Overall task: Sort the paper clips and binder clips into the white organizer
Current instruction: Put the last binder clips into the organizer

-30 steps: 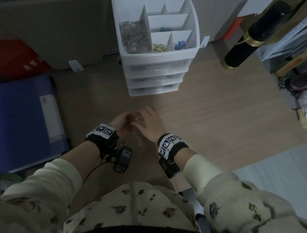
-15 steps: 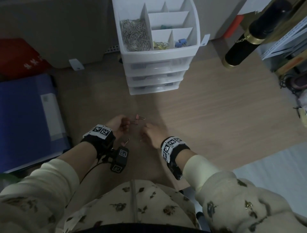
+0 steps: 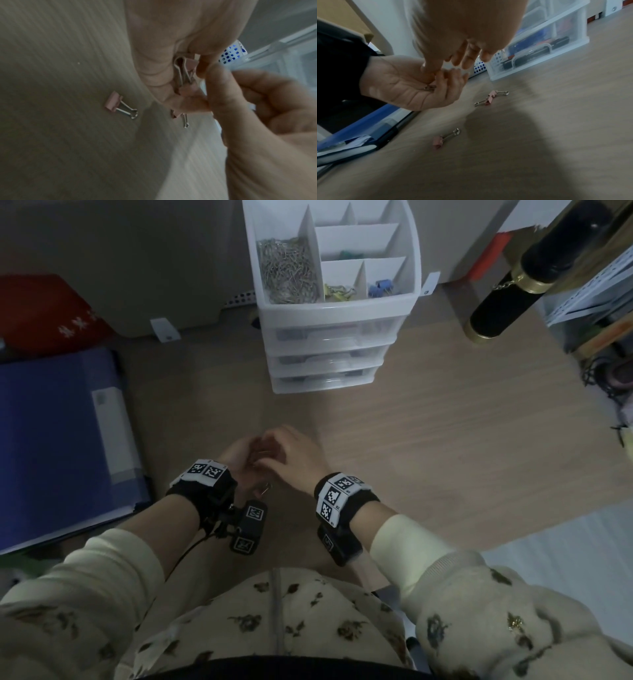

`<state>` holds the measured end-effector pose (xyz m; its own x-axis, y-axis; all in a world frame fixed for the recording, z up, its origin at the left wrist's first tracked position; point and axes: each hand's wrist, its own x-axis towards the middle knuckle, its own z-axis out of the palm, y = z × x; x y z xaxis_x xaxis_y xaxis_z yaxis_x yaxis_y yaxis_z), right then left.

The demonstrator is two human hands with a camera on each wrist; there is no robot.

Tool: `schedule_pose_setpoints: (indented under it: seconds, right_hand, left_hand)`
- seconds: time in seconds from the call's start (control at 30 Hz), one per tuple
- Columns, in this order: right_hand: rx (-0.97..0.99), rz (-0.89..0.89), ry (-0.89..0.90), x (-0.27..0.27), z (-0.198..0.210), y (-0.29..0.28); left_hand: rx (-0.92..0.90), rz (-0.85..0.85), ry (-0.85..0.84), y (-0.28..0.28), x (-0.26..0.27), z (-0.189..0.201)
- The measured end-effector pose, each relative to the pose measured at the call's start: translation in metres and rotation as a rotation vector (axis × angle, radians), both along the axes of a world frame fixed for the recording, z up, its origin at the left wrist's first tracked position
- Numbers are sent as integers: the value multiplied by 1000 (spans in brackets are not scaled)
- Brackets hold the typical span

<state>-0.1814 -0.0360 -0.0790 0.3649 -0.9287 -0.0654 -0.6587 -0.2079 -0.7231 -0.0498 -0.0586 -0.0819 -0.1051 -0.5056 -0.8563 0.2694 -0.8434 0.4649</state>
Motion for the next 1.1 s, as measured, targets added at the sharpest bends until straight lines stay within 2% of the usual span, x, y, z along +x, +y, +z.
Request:
schedule_pose_setpoints:
  seconds: [0.1, 0.17, 0.27, 0.33, 0.4, 0.5, 0.6, 0.7, 0.8, 0.9, 1.03, 1.1]
  right_hand:
    - [-95, -36, 20, -4, -4, 1]
    - [-27, 61, 83, -4, -9, 3]
    - [101, 291, 245, 1, -18, 9]
    - [78, 382, 351, 6, -27, 16]
    - [56, 395, 397, 10, -34, 22]
    - [58, 338, 446, 8, -36, 25]
    - [55, 180, 439, -1, -33, 17]
    - [32, -22, 267, -7, -27, 5]
    - [-1, -51, 81, 2, -16, -2]
    - [20, 35, 93, 10, -9, -6]
    - [-42, -113, 123, 1, -19, -10]
    - [-29, -147, 271, -8, -26, -12]
  left_hand:
    - [95, 149, 58, -3, 14, -2]
    - [95, 184, 15, -5, 21, -6]
    - [33, 144, -82, -6, 29, -11]
    - [18, 152, -102, -5, 32, -14]
    - [16, 160, -111, -5, 35, -17]
    - [16, 169, -98, -5, 33, -18]
    - [36, 195, -77, -4, 30, -18]
    - [43, 187, -49, -2, 23, -15]
    - [29, 189, 36, -1, 16, -15]
    - [3, 132, 50, -2, 10, -12]
    - [86, 177, 72, -6, 14, -13]
    - [110, 191, 51, -7, 19, -18]
